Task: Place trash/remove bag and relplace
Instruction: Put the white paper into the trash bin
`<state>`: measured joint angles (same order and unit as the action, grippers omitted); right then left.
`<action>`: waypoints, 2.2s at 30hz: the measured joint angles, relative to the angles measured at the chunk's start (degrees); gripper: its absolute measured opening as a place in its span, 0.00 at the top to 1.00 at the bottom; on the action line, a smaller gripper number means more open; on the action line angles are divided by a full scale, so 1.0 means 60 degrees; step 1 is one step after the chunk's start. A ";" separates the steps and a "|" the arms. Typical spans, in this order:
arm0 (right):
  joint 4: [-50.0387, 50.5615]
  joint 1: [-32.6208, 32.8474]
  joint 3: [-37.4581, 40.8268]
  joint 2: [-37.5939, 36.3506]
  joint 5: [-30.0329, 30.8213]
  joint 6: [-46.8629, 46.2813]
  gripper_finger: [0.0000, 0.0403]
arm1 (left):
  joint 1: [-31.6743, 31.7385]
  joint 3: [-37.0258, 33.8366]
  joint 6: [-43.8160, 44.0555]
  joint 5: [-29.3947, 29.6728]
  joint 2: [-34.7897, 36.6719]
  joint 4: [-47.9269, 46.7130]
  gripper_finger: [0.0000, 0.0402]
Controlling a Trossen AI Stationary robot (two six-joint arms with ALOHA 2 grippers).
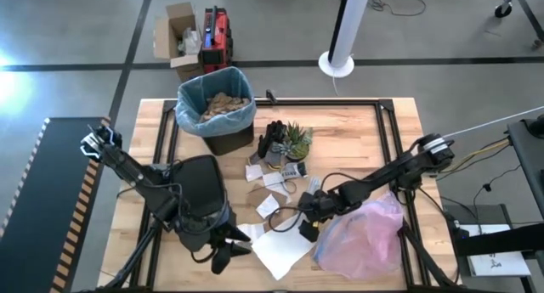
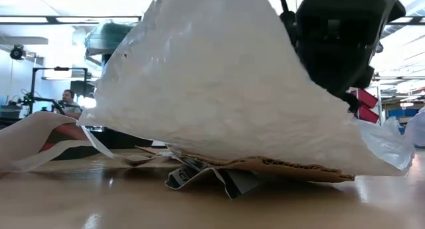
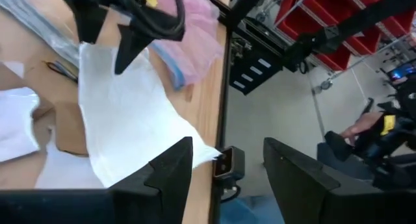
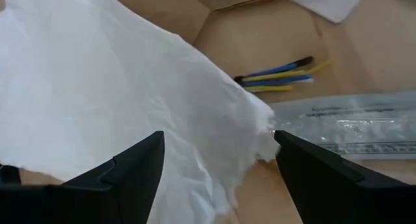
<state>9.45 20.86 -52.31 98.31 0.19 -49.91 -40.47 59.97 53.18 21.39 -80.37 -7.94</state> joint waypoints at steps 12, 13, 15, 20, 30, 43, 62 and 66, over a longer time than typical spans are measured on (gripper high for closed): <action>-0.0213 0.0033 -0.1855 0.1223 -0.0878 -0.0071 0.64 | -0.0039 -0.0180 0.0049 0.0062 -0.0009 -0.0013 0.62; -0.0187 0.0033 -0.2060 0.1250 -0.0884 0.0019 0.69 | -0.0039 -0.0220 0.0046 0.0066 -0.0009 -0.0002 0.62; -0.0153 0.0026 -0.2442 0.1259 -0.1035 0.0295 0.83 | -0.0033 -0.0314 -0.0009 0.0092 -0.0009 0.0000 0.63; 0.0293 -0.0031 -0.3294 0.1133 -0.1265 0.0755 0.97 | -0.0014 -0.0398 -0.0244 0.0408 -0.0009 0.0078 0.67; 0.4642 -0.0041 -0.7312 0.0777 0.1940 0.3966 1.00 | 0.0121 -0.0303 -0.1102 0.0779 0.0872 -0.0048 0.74; 0.4678 -0.0987 -1.1500 0.0756 0.8998 0.9560 1.00 | 0.0110 -0.0096 -0.4497 0.1097 0.4425 0.1376 0.68; 0.1208 -0.4855 -1.1691 0.1657 0.4122 1.4221 1.00 | 0.0139 -0.0128 -0.4741 0.4431 0.5243 0.1011 0.75; 0.1155 -0.5294 -1.1691 0.2147 0.3254 1.4940 1.00 | 0.0160 -0.0128 -0.5029 0.6142 0.5991 0.1045 0.75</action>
<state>16.38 -10.90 -122.45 111.19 19.71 39.73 -39.51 59.20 23.01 58.24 -44.42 -1.68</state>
